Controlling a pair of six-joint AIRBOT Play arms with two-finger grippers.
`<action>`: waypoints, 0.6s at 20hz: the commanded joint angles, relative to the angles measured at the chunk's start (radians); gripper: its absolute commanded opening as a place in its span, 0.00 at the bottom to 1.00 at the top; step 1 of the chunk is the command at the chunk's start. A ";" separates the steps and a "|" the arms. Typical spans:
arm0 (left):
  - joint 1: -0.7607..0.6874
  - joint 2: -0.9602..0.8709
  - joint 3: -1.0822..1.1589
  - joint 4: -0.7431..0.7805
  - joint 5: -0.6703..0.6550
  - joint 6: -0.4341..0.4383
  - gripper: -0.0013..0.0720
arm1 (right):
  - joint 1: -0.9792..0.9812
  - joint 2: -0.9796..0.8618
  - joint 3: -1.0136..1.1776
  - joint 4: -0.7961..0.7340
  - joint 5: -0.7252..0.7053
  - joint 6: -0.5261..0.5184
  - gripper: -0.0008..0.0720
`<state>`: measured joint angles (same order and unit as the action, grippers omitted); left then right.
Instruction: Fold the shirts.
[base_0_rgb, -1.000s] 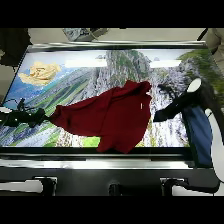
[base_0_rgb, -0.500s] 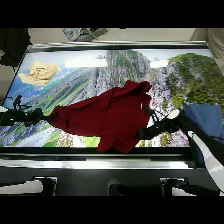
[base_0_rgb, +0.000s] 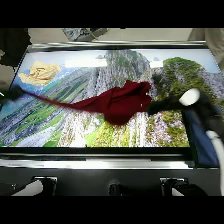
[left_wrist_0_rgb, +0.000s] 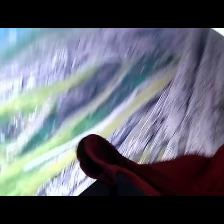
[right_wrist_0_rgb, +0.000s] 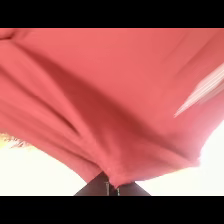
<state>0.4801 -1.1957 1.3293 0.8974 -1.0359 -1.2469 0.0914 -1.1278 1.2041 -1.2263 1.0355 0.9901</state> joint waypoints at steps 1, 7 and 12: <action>0.004 0.180 0.326 -0.021 0.100 -0.080 0.05 | 0.001 0.190 0.396 -0.446 -0.076 0.081 0.07; 0.005 0.417 0.564 0.095 0.118 -0.224 0.05 | 0.002 0.347 0.684 -0.539 0.034 0.137 0.07; 0.005 0.478 0.564 0.159 0.072 -0.232 0.05 | 0.002 0.426 0.684 -0.548 0.045 0.137 0.07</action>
<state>0.4843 -0.7582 1.8763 1.0084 -0.9340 -1.4555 0.0925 -0.7479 1.8660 -1.7466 1.0653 1.1194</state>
